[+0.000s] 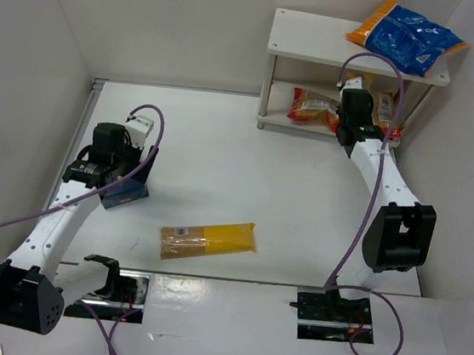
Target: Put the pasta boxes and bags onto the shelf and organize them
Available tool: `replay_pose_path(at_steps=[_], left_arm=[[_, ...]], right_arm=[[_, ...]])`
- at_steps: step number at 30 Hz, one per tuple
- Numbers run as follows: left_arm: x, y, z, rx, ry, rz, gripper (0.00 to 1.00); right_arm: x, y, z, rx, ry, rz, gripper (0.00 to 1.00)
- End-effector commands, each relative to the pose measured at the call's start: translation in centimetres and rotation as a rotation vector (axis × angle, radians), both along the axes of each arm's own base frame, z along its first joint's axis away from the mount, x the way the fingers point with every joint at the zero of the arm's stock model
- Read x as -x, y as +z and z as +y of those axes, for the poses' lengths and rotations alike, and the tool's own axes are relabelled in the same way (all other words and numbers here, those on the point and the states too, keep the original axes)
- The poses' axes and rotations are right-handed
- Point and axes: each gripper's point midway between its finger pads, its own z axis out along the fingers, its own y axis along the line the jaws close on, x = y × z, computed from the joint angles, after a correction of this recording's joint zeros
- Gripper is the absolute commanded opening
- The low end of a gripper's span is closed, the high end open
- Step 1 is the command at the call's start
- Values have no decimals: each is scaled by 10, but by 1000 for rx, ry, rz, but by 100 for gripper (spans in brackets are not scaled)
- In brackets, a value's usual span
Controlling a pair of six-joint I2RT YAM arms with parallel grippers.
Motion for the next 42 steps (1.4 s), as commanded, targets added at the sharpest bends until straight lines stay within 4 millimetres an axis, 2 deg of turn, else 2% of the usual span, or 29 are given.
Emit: replay_pose_path(at_steps=[1, 7, 8, 10, 11, 14, 17, 21, 23, 25, 28, 33, 36, 37, 38, 40, 42], left_arm=[[-1, 8, 0, 0, -19, -28, 100], [-1, 8, 0, 0, -19, -28, 100], [-1, 8, 0, 0, -19, -28, 100], [-1, 8, 0, 0, -19, -28, 100], [-1, 8, 1, -6, -12, -28, 100], [-1, 5, 1, -7, -12, -19, 100], [-1, 5, 1, -7, -12, -19, 100], [-2, 0, 3, -14, -5, -1, 100], [-2, 0, 3, -14, -5, -1, 100], [-2, 0, 3, -14, -5, -1, 100], [-2, 0, 3, -14, -5, -1, 100], [-2, 0, 3, -14, -5, -1, 100], [-2, 0, 3, -14, -5, -1, 100], [-2, 0, 3, -14, -5, -1, 100], [-2, 0, 3, -14, -5, -1, 100], [-2, 0, 3, -14, -5, -1, 100], [-2, 0, 3, -14, -5, -1, 100]], right_arm=[[-18, 79, -18, 49, -12, -249, 0], [-43, 62, -29, 74, -4, -218, 0], [-49, 53, -29, 75, -4, -205, 0], [-57, 49, -27, 79, 8, -210, 0], [-61, 37, -27, 80, 9, -184, 0], [-73, 39, -26, 71, 5, -211, 0], [-86, 27, -25, 72, 5, -197, 0], [-95, 23, -26, 76, -5, -206, 0], [-98, 34, -23, 79, -14, -244, 0], [-100, 31, -23, 72, -18, -249, 1], [-102, 42, -24, 73, -29, -279, 1], [-107, 37, -27, 82, -52, -282, 1], [-111, 43, -28, 83, -62, -304, 1], [-113, 37, -28, 85, -61, -292, 1], [-114, 42, -28, 84, -62, -304, 1], [-119, 36, -28, 84, -62, -295, 1], [-122, 40, -27, 83, -62, -307, 2]])
